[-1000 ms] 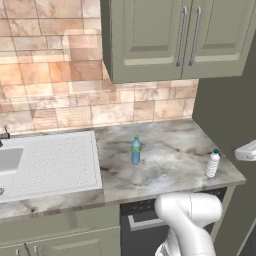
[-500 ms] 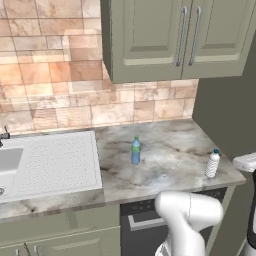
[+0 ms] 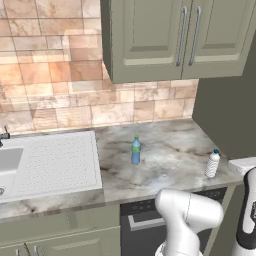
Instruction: Take the bottled waters from the counter and place them in the freezer to freeze. Close the freezer door after placing the bottles.
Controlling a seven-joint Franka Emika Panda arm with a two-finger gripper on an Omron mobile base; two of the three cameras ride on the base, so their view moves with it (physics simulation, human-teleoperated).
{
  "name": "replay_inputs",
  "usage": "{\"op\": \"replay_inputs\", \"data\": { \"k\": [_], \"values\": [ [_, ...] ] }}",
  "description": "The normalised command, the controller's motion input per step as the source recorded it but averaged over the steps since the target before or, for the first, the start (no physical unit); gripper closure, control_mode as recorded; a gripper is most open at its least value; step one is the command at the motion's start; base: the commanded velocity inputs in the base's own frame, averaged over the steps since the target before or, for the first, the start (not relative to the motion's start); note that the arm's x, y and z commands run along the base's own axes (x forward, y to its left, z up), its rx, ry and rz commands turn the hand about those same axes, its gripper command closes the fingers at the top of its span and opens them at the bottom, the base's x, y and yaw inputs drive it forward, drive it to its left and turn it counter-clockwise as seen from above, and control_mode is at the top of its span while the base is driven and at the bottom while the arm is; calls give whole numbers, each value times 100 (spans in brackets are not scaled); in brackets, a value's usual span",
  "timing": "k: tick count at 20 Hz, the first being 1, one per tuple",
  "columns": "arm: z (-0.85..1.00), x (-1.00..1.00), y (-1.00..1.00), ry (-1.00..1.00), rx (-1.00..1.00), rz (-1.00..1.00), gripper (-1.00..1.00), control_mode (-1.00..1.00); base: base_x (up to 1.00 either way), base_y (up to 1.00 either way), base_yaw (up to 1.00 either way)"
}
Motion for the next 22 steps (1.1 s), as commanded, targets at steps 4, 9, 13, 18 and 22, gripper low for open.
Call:
{"op": "replay_inputs", "data": {
  "k": [4,9,13,18,22],
  "values": [
    [0,-5,-25,-4,0,0,-100,-100,0,0,0],
    [-3,0,-2,0,0,2,-100,-100,0,0,0],
    [-19,1,1,0,0,9,-100,-100,0,0,0],
    [-33,0,7,-1,-2,8,-100,-100,0,0,0],
    [-10,10,16,0,-5,0,-100,-100,0,0,0]
  ]
}}
